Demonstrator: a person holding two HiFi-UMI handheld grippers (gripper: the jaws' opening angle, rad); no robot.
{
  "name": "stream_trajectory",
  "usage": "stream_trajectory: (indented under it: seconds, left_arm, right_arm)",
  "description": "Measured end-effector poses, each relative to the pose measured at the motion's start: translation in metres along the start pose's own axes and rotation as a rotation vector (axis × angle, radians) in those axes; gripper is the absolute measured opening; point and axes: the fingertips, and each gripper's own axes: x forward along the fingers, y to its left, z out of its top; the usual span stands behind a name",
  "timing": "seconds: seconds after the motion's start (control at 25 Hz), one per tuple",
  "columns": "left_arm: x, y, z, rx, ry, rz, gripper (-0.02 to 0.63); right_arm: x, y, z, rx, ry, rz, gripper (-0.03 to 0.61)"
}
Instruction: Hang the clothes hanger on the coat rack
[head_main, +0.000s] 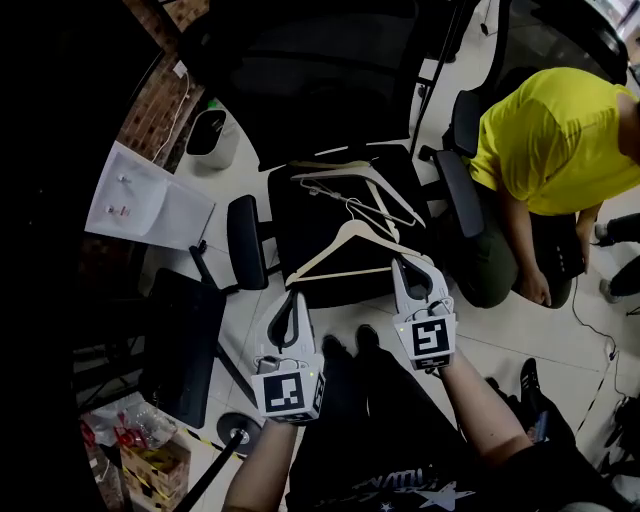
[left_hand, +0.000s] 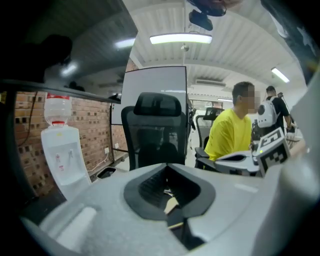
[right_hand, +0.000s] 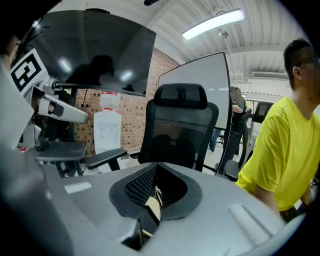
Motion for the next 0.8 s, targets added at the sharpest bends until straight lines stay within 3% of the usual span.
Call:
stream_trajectory:
  seconds: [0.32, 0.6, 0.8]
  left_arm:
    - [0.057, -0.007, -0.086, -0.004, 0.122, -0.112, 0.005]
    - [0.091, 0.007, -0.153, 0.015, 0.234, -0.128, 0.005]
    - [0.116, 0.008, -0.182, 0.006, 0.281, -0.146, 0.005]
  right_arm:
    - [0.042, 0.004, -0.066, -0.01, 0.111, -0.002, 0.008]
    - [0.079, 0.01, -0.125, -0.039, 0.247, -0.018, 0.008]
    - [0.096, 0.009, -0.161, -0.036, 0.322, -0.02, 0.027]
